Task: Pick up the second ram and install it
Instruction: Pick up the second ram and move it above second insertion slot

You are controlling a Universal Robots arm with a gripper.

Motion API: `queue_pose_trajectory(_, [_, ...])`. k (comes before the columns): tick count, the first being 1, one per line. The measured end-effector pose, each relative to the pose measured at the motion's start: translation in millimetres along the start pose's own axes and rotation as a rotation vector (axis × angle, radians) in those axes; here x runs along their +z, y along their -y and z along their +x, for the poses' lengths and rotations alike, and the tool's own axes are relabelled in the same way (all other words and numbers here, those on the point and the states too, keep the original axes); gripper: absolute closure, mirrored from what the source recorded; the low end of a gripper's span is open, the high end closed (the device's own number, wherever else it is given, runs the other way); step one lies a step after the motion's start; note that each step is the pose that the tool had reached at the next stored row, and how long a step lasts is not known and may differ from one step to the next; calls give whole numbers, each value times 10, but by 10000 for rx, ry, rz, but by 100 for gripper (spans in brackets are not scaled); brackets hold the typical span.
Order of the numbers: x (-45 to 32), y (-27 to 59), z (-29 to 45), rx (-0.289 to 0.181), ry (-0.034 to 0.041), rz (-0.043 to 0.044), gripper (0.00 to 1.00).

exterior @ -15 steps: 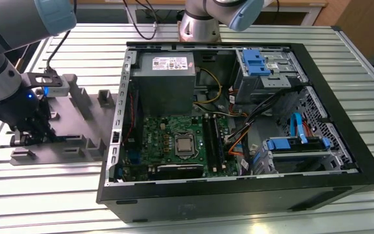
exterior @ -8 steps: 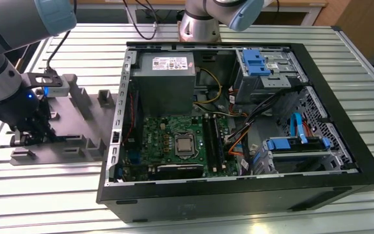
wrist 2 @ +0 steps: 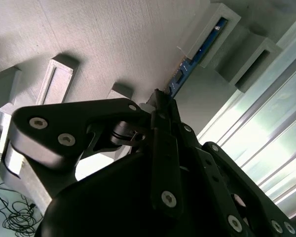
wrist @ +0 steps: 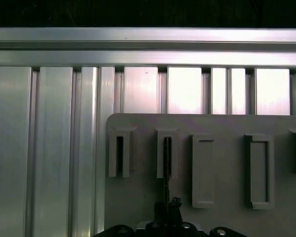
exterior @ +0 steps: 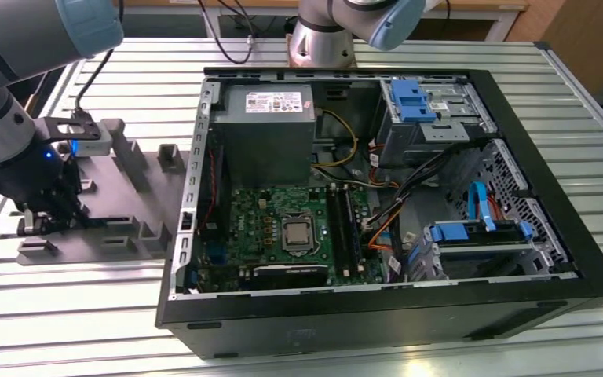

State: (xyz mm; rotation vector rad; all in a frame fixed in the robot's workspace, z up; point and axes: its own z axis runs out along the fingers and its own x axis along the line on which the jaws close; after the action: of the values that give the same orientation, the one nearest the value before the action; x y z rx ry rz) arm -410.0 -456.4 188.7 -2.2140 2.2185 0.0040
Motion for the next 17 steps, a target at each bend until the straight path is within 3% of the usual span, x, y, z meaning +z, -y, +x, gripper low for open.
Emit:
queue_pose_trajectory(13, [-2,0,0,0,-17,1,86])
queue_pose_trajectory(17, [-56,0,0,0,-20,0,86])
